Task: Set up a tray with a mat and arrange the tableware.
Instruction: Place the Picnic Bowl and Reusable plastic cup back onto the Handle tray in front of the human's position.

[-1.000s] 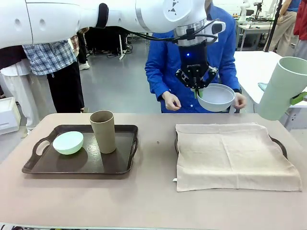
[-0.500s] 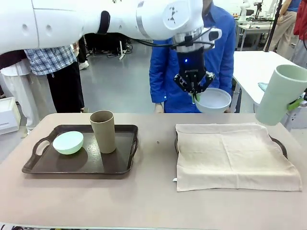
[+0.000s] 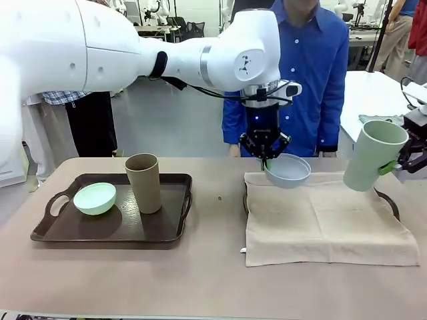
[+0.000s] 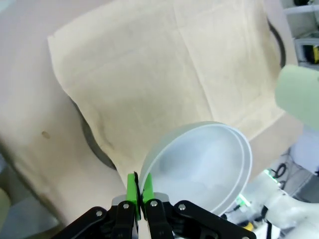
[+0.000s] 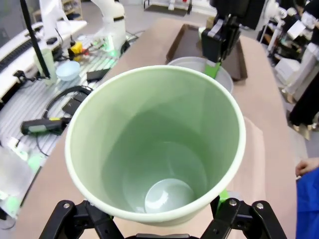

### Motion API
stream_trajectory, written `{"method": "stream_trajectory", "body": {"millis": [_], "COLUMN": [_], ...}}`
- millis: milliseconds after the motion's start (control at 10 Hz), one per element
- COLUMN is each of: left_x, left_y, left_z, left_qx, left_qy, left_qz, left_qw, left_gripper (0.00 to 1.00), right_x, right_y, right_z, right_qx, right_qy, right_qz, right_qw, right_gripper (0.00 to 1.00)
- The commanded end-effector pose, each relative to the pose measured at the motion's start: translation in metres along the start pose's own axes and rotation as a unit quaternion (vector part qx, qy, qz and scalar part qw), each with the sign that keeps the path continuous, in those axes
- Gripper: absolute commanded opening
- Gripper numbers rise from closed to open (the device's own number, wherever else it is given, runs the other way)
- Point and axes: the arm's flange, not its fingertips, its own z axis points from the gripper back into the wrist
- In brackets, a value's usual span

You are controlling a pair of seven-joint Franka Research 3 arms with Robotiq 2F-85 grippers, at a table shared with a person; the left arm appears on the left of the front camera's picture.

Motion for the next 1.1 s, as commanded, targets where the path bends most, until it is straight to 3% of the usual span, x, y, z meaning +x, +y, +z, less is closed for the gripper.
{"method": "stream_trajectory", "body": {"millis": [0,400,1000], "left_x": [0.006,0.02,0.045], "left_y": [0.0,0.004,0.007], "left_z": [-0.009,-0.055,-0.085], "left_qx": [-0.001,0.009,0.001], "left_qy": [-0.016,-0.017,-0.026], "left_qz": [-0.016,-0.044,-0.08], "left_qw": [1.0,0.999,0.996], "left_gripper": [0.04,0.04,0.04], "right_x": [-0.013,-0.047,-0.079], "right_y": [-0.016,-0.028,-0.035], "right_z": [-0.008,-0.03,-0.045], "right_qx": [-0.005,0.01,0.012], "right_qy": [0.006,0.022,-0.015], "right_qz": [0.006,-0.026,-0.065], "right_qw": [1.0,0.999,0.998], "right_gripper": [0.86,0.86,0.86]}}
